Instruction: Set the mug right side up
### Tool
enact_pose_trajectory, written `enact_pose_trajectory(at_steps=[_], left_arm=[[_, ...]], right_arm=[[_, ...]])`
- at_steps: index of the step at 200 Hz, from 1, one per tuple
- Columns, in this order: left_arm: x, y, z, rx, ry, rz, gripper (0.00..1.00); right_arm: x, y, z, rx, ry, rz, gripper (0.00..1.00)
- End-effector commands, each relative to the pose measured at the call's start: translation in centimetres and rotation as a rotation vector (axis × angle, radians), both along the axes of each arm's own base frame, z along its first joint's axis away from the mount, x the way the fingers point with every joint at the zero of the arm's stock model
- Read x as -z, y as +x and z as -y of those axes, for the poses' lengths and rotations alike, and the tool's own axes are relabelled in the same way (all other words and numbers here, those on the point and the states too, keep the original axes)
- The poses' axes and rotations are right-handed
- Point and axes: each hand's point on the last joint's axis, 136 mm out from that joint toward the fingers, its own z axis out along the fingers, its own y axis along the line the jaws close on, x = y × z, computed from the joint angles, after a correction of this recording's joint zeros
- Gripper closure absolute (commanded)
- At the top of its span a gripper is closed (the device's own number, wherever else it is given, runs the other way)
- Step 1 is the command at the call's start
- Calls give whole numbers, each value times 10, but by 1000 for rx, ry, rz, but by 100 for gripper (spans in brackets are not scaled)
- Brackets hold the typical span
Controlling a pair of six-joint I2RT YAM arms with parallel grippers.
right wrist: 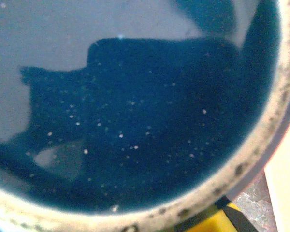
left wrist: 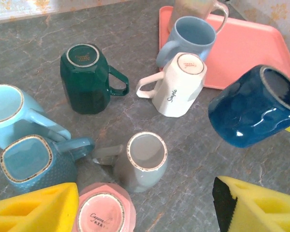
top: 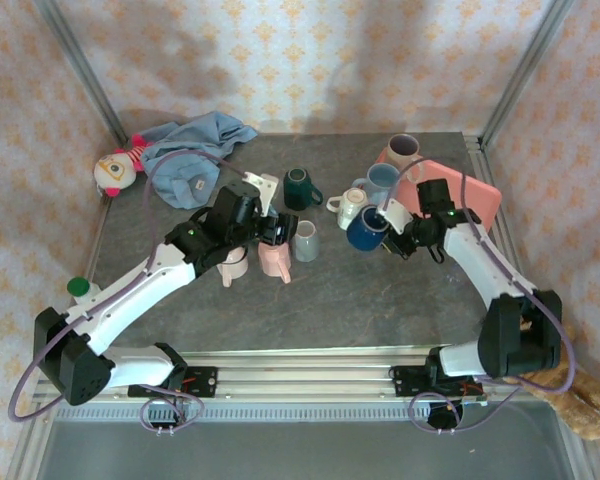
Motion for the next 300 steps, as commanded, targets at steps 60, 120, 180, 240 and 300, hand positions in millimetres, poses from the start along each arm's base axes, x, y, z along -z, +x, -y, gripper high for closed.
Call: enact_pose_trajectory(at_steps=[60, 120, 180, 240, 300], left_arm=[[-43, 0, 0, -36, -209, 31, 25], [-54, -6, -10, -74, -273, 12, 24], [-56, -5, -11, -105, -463, -130, 23], [-67, 1, -4, -149, -643, -213, 32], [-80, 9, 12, -138, -763, -288, 27]], right_arm=[[-94, -4, -18, 300, 392, 89, 100], [-131, -8, -20, 391, 514, 82, 100], [-178, -1, -27, 463, 689, 50, 100], [-226, 14, -33, 556, 940, 19, 100], [-251, 25, -44, 603, 1135, -116, 100]])
